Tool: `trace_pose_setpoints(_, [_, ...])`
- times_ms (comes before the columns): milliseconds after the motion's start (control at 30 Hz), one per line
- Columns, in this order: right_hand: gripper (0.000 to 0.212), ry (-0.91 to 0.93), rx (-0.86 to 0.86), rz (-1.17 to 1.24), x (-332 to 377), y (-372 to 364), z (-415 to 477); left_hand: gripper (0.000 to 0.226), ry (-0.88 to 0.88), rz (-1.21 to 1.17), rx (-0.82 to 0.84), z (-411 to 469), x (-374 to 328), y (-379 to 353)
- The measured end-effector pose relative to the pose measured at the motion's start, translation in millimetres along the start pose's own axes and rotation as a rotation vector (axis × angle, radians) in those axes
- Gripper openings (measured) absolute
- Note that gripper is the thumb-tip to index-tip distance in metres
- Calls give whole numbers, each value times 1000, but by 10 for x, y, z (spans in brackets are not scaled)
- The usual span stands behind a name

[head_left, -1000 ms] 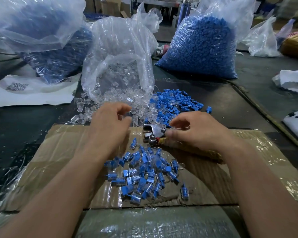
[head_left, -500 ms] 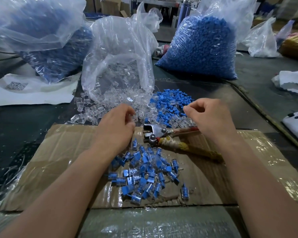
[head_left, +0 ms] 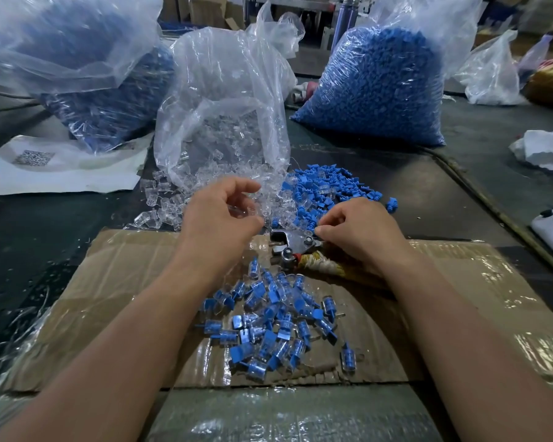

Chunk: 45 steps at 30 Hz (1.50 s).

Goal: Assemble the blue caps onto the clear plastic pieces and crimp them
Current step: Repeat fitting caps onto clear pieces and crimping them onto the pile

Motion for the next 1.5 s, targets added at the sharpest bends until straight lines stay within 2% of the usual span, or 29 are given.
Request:
trace_pose_setpoints(133, [30, -6, 2, -34, 18, 4, 2, 35, 46, -62, 19, -23, 11, -15])
trace_pose_setpoints(367, [24, 69, -11, -104, 35, -52, 10, 24, 75, -104, 51, -29, 20, -57])
trace_pose_setpoints(533, [18, 77, -23, -81, 16, -51, 20, 31, 69, -120, 49, -30, 3, -44])
trace_pose_setpoints(700, [13, 62, -23, -50, -27, -56, 44, 27, 119, -159, 55, -51, 7, -56])
trace_pose_setpoints(833, [28, 63, -18, -36, -22, -64, 54, 17, 154, -247, 64, -47, -12, -61])
trace_pose_setpoints(967, [26, 84, -23, -37, -4, -78, 54, 7, 156, -229, 46, -36, 13, -51])
trace_pose_setpoints(1167, [11, 79, -43, -32, -14, -101, 76, 8, 150, -189, 33, -25, 39, -51])
trace_pose_setpoints(1300, [23, 43, -21, 0, -17, -106, 83, 8, 151, -183, 30, -26, 45, -51])
trace_pose_setpoints(1500, [22, 67, -34, 100, 31, -101, 47, 7, 200, -254, 45, -26, 57, -52])
Point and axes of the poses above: each hand's wrist, its own z-axis towards the middle knuckle, its own y-axis out of the back of the hand, x = y × z, the point moved 6 cm from there along z, towards the middle knuckle, and after that the axes turned 14 degrees about -x, right-handed, at the moved point
